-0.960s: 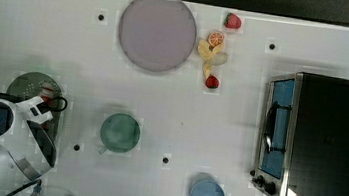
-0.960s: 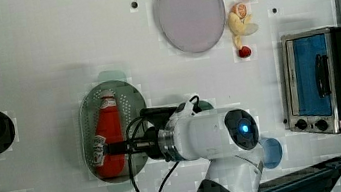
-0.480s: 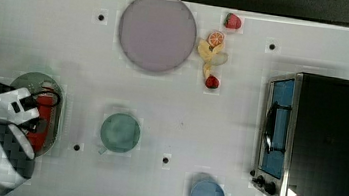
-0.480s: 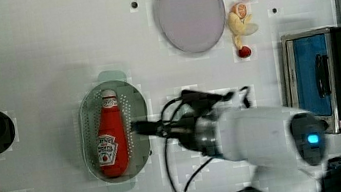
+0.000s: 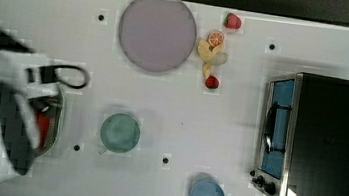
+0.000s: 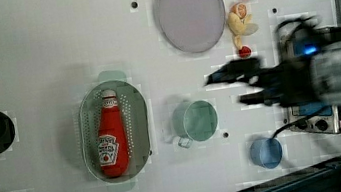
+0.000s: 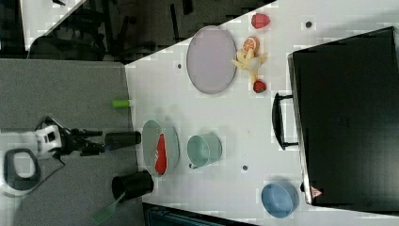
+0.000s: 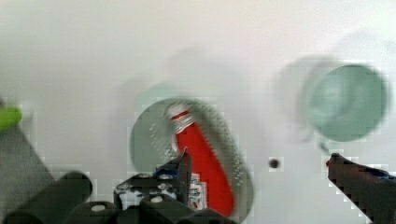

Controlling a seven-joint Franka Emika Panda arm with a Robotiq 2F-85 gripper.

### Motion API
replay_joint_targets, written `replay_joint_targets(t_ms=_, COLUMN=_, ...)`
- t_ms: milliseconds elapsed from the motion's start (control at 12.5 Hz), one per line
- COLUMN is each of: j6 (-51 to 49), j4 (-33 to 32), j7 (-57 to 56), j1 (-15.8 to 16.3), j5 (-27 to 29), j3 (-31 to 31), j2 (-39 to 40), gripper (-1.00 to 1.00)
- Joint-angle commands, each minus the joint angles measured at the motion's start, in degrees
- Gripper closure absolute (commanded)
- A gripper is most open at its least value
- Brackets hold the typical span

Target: Pick Ketchup from the table and place it in strainer.

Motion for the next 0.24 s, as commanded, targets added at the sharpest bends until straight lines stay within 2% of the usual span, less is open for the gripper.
replay_joint_targets(t_ms=80, j6=-9.9, j4=7.0, j7=1.4, j1=-6.5, j5=1.1, j3=-7.7, j2=-2.3, gripper=-1.00)
replay_joint_targets(t_ms=240, j6=-15.3, j4=11.0, j7=-1.2, j1=-7.0, j5=1.0, j3=-13.5, j2=-3.2, gripper=-1.00)
